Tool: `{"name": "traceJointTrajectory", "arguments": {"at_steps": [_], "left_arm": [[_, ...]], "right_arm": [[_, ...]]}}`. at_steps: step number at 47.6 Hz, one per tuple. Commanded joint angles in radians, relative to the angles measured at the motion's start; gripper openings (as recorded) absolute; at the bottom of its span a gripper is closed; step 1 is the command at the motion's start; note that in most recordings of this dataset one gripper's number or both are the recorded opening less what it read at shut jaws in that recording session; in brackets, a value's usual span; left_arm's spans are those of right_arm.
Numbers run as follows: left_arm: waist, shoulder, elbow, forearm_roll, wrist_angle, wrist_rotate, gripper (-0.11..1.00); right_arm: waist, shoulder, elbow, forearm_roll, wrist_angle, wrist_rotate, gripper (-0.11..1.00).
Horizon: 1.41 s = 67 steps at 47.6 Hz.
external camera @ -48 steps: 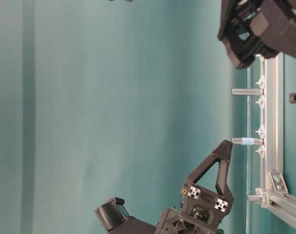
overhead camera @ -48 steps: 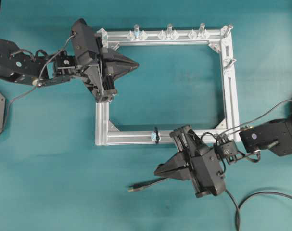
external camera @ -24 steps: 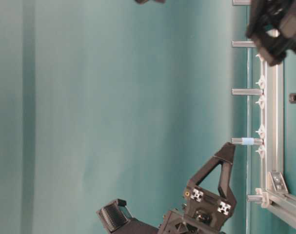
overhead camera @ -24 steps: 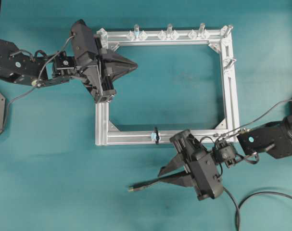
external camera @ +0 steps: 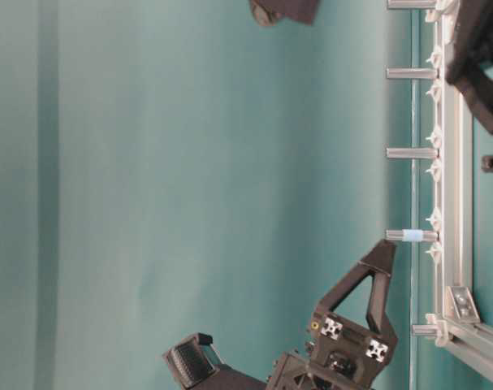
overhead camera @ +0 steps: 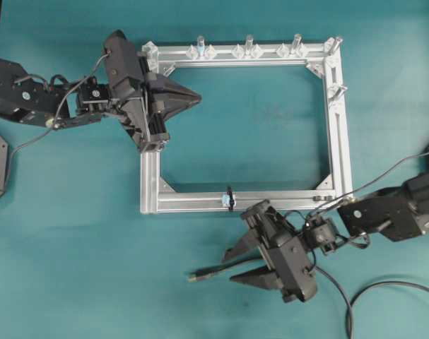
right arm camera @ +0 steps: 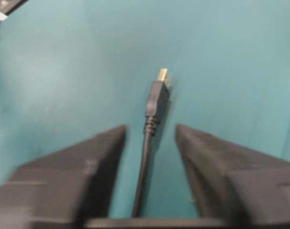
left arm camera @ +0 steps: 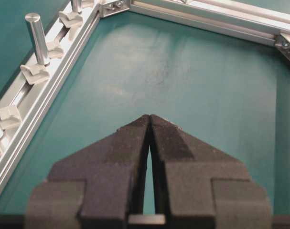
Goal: Insert the wire through the string loop located in the center.
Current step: 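Lower the right gripper and close it on the cable behind the plug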
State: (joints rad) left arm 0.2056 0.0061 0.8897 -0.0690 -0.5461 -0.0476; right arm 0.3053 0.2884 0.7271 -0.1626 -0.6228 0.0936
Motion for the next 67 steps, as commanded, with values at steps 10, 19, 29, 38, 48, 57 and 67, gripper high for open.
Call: {"name": "traceJointTrajectory", "arguments": {"at_steps": [10,19,29,38,48,57,67], "left_arm": [[-0.009,-0.025,-0.002,0.002,-0.005,-0.005,0.0],[-0.015,-0.023,0.0,0.002,-0.005,-0.005,0.0],[-0.02,-0.025,0.0,0.002,-0.003,-0.006,0.0],[-0.034,-0.025,-0.002,0.002,-0.003,-0.008,0.0],[-0.044,-0.025,0.0,0.002,-0.003,-0.011,0.0],[-0.044,-0.025,0.0,0.002,-0.002,-0.023,0.0],[-0.046,-0.025,0.0,0.002,-0.002,-0.023,0.0]], "right_arm": [[0.005,0.012,-0.035,-0.002,-0.003,0.0,0.73],[0.005,0.034,-0.037,-0.002,0.003,0.0,0.73],[0.005,0.058,-0.046,0.0,0.034,0.002,0.73],[0.005,0.071,-0.054,0.026,0.057,0.002,0.73],[0.005,0.072,-0.054,0.052,0.074,0.003,0.73],[0.005,0.074,-0.058,0.052,0.075,0.003,0.73],[0.005,0.074,-0.058,0.052,0.078,0.003,0.67]]}}
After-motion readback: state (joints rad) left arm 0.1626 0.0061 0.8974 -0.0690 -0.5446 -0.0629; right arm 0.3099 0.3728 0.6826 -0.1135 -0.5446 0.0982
